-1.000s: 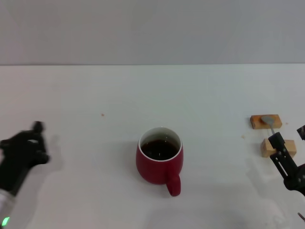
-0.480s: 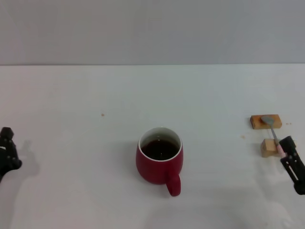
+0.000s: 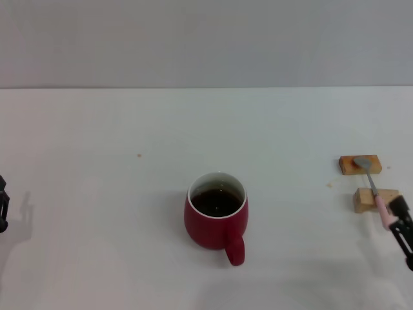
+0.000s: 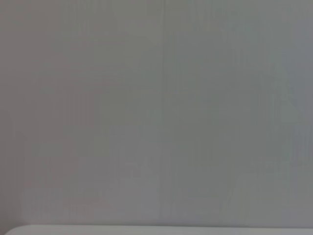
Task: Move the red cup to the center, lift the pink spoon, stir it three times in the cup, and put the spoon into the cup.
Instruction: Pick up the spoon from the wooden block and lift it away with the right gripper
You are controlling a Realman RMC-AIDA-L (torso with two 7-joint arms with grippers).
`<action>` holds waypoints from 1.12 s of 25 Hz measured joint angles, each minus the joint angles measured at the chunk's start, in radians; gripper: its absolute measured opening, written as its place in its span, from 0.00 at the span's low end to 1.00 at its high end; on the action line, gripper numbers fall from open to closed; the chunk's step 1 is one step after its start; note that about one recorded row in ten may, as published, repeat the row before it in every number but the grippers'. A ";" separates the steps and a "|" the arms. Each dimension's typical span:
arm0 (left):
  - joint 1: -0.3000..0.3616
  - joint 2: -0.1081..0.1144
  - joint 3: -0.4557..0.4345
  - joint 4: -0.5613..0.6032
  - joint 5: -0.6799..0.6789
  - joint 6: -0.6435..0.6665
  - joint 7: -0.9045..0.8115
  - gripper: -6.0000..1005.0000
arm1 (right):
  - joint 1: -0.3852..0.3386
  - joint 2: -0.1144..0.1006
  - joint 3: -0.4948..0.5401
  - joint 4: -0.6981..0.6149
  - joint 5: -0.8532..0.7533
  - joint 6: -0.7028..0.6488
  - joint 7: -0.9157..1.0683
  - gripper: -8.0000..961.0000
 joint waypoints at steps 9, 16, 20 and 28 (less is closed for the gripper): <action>0.007 0.001 -0.026 0.005 0.000 -0.002 0.008 0.60 | -0.042 0.003 0.002 0.034 0.178 0.083 0.015 0.78; 0.004 0.000 -0.032 0.008 0.000 -0.003 0.010 0.78 | -0.019 0.002 0.001 0.034 0.190 0.142 0.029 0.78; -0.001 0.002 -0.033 0.008 -0.001 -0.003 0.010 0.85 | 0.009 0.003 0.000 0.045 0.189 0.182 0.030 0.78; -0.006 0.002 -0.035 0.008 -0.001 -0.004 0.010 0.85 | 0.038 0.005 -0.007 0.059 0.183 0.236 0.031 0.78</action>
